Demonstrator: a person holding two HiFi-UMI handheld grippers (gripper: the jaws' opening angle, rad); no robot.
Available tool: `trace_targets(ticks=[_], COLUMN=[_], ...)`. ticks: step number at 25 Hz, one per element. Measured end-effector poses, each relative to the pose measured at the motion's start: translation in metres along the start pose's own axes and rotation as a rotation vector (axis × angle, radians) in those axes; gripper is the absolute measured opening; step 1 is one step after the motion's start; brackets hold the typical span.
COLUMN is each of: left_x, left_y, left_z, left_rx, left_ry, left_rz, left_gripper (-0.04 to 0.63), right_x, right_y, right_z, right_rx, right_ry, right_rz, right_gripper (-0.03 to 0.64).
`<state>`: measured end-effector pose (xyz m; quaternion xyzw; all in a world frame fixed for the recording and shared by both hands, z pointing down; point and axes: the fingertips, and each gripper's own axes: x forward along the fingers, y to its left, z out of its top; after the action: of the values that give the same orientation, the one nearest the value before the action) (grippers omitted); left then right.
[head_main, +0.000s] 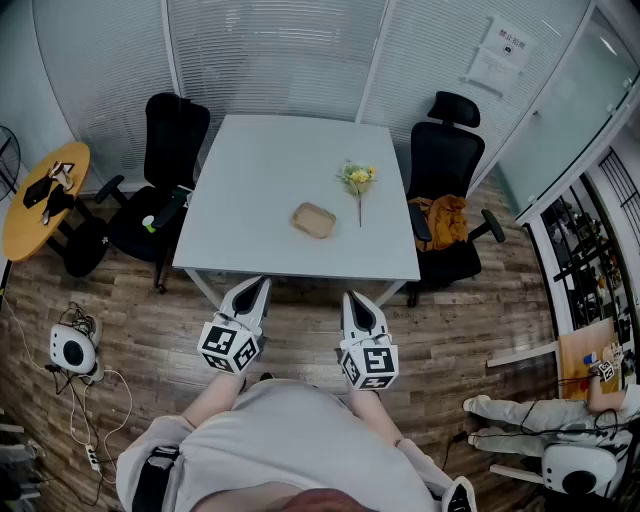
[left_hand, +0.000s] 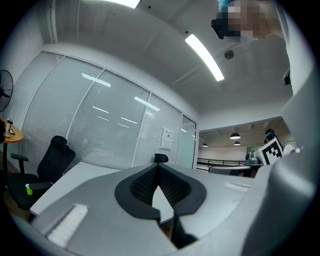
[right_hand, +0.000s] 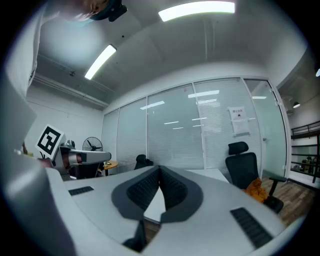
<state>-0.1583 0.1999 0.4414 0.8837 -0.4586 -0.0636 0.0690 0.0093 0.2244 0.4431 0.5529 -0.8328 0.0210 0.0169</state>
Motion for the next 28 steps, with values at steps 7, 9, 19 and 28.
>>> trace_targets(ticks=[7, 9, 19, 28], left_x=[0.007, 0.007, 0.004, 0.004], left_y=[0.008, 0.011, 0.048, 0.081], left_z=[0.004, 0.004, -0.001, -0.001], left_rx=[-0.008, -0.007, -0.006, -0.002], left_ry=[-0.001, 0.000, 0.011, 0.011], left_rz=[-0.017, -0.019, -0.016, -0.039], left_gripper=[0.009, 0.009, 0.009, 0.009], right_x=[0.010, 0.014, 0.040, 0.066], right_y=[0.001, 0.002, 0.021, 0.040], right_z=[0.001, 0.001, -0.004, -0.008], right_rx=[-0.001, -0.002, -0.008, -0.018], right_ry=[0.009, 0.009, 0.005, 0.015], right_rz=[-0.010, -0.015, -0.043, -0.078], right_gripper=[0.008, 0.008, 0.009, 0.008])
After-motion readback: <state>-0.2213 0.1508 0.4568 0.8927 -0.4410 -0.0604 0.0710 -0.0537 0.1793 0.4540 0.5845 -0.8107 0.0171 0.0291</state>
